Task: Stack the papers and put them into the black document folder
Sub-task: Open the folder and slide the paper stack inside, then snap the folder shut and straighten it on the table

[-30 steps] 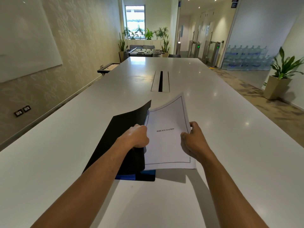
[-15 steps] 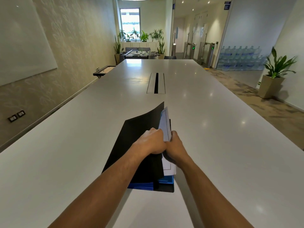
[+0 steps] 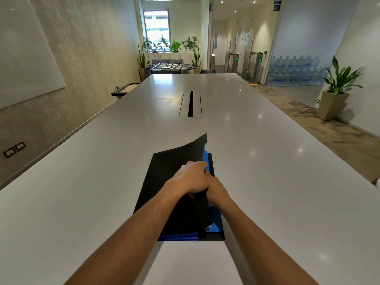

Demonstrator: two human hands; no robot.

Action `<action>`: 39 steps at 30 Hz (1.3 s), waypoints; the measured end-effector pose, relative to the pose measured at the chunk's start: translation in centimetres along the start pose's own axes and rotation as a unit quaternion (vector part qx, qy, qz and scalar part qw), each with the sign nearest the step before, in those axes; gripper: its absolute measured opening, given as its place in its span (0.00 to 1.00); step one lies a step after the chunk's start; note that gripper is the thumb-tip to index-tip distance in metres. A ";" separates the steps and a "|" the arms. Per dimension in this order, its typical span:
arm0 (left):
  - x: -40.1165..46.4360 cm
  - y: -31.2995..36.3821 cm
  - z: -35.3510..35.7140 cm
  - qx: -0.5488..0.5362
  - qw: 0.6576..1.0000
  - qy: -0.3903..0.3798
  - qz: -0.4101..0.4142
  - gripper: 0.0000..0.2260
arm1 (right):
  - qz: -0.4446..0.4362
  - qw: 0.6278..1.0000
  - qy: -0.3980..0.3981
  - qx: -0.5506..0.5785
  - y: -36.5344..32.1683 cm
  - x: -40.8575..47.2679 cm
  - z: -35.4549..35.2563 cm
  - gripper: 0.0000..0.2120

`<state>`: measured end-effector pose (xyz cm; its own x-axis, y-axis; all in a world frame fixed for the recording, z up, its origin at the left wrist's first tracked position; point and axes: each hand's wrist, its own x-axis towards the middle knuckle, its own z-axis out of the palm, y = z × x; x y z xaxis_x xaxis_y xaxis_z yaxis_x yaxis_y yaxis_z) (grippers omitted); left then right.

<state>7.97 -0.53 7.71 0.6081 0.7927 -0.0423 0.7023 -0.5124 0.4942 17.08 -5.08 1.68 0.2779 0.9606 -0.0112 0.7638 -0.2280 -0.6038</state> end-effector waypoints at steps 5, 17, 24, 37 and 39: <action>0.2 -0.7 0.7 -0.030 0.999 -0.007 0.012 0.16 | 0.004 0.985 0.169 -0.045 0.8 -0.2 -1.0 0.11; -0.7 -1.5 5.4 0.161 0.984 0.056 0.046 0.20 | 0.008 0.974 0.210 0.082 4.4 -1.1 0.0 0.12; -0.2 -4.9 6.7 0.076 0.986 0.116 0.097 0.14 | -0.037 0.980 0.186 0.057 4.6 -1.5 0.7 0.13; -0.7 -6.9 7.8 0.039 0.966 0.196 0.167 0.11 | -0.049 0.978 0.168 -0.111 4.1 -2.1 2.1 0.15; -0.6 -6.8 7.9 0.057 0.964 0.200 0.169 0.11 | -0.045 0.978 0.152 -0.136 4.0 -2.2 2.1 0.16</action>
<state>5.78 -0.17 -2.50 0.6337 0.6272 0.4528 0.5394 -0.7779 0.3224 18.32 -7.74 -2.41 0.3318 0.8961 0.2947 0.9081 -0.2187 -0.3572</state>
